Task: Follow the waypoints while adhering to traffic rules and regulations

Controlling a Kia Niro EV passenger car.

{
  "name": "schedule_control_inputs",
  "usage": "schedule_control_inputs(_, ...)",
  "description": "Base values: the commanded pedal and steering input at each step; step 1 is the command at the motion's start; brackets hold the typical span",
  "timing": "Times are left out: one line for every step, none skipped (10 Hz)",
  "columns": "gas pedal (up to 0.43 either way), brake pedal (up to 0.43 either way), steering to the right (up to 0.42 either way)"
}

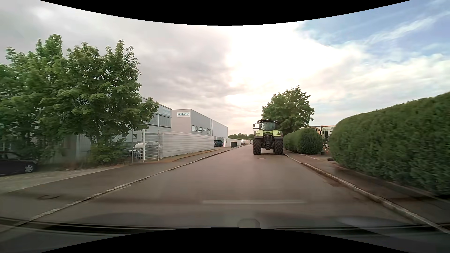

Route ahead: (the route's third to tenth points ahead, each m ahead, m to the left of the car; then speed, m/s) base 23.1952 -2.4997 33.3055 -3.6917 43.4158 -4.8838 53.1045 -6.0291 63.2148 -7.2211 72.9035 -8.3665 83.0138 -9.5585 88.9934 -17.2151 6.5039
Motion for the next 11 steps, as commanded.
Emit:
schedule_control_inputs(0.138,0.000,-0.055)
schedule_control_inputs(0.138,0.000,-0.049)
schedule_control_inputs(0.138,0.000,-0.041)
schedule_control_inputs(0.138,0.000,-0.037)
schedule_control_inputs(0.138,0.000,-0.031)
schedule_control_inputs(0.138,0.000,-0.019)
schedule_control_inputs(0.138,0.000,-0.008)
schedule_control_inputs(0.138,0.000,0.002)
schedule_control_inputs(0.138,0.000,0.013)
schedule_control_inputs(0.138,0.000,0.019)
schedule_control_inputs(0.138,0.000,0.024)
